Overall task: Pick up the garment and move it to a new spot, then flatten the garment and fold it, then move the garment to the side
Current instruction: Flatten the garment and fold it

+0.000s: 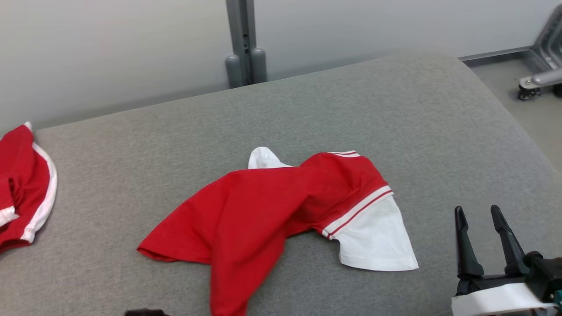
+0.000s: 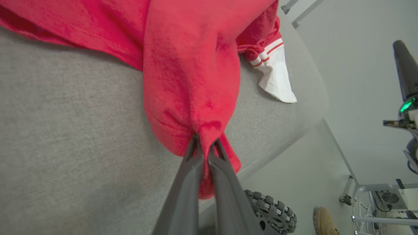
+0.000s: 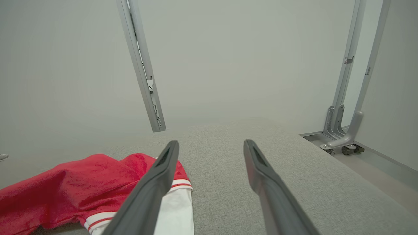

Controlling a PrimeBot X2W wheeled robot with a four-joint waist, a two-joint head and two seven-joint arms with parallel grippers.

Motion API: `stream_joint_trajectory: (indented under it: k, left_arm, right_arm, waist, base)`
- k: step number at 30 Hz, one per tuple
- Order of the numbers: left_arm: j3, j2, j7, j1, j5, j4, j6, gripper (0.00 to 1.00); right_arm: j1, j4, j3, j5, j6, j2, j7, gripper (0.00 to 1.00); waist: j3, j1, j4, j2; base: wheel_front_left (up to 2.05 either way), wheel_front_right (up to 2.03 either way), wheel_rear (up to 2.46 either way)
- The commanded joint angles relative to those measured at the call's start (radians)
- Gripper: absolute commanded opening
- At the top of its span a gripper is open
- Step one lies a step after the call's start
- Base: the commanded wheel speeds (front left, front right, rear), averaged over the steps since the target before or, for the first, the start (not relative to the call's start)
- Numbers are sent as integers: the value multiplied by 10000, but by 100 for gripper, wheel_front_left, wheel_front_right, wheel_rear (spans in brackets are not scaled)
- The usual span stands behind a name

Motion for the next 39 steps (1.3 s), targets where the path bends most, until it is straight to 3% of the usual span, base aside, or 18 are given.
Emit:
stream_joint_trajectory:
  k: [1,6,7,8,11,15,18,21,26,32,39]
  left_arm:
    - [-224,-144,-18,-101,-105,347,-317,0]
    - [-796,-923,-312,-554,-182,1876,-865,0]
    - [-833,-1023,-497,-671,-28,2157,-896,34]
    - [-838,-1201,-686,-751,11,2408,-916,100]
    - [-831,-1436,-997,-930,-79,2865,-1134,100]
    - [-387,-1324,-1444,-808,-348,2640,-1355,100]
    - [278,-1067,-2198,-664,-117,2178,-1083,100]
    - [869,-924,-3121,-751,490,1844,-517,100]
    - [1309,-1141,-4364,-856,1090,1706,-81,100]
    - [1702,-1351,-5156,-843,2753,2289,360,100]
    - [3111,-2299,-5179,-520,4829,2548,-133,100]
  right_arm:
    - [29,16,14,-27,19,-35,-53,100]
    - [-48,74,146,-90,19,-41,-53,100]
    - [-66,79,167,-97,19,-41,-53,100]
    - [-79,86,186,-117,19,-40,-53,100]
    - [-67,101,204,-144,19,-44,-53,100]
    - [96,115,178,-216,19,-43,-53,100]
    - [201,44,91,-328,19,-43,-53,100]
    - [312,-136,-59,-483,19,-41,-53,100]
    - [341,-442,-221,-745,19,-43,-53,100]
    - [502,-848,-480,-1070,20,-131,-53,100]
    - [838,-327,-391,-1303,13,-255,-53,100]
  waist:
    - [-10,0,258,-1]
    - [-81,0,636,-1]
    - [-85,0,687,-1]
    - [-90,0,737,-1]
    - [-124,0,824,-1]
    - [-270,0,875,-1]
    - [-381,0,896,-1]
    - [-488,0,934,-1]
    - [-618,0,912,-1]
    - [-730,0,819,-1]
    - [-829,0,1049,-1]
  base:
    - [0,0,0]
    - [0,0,0]
    - [0,0,0]
    - [0,0,0]
    - [0,0,0]
    - [0,0,0]
    - [0,0,0]
    - [0,0,0]
    - [0,0,0]
    - [0,0,0]
    - [0,0,0]
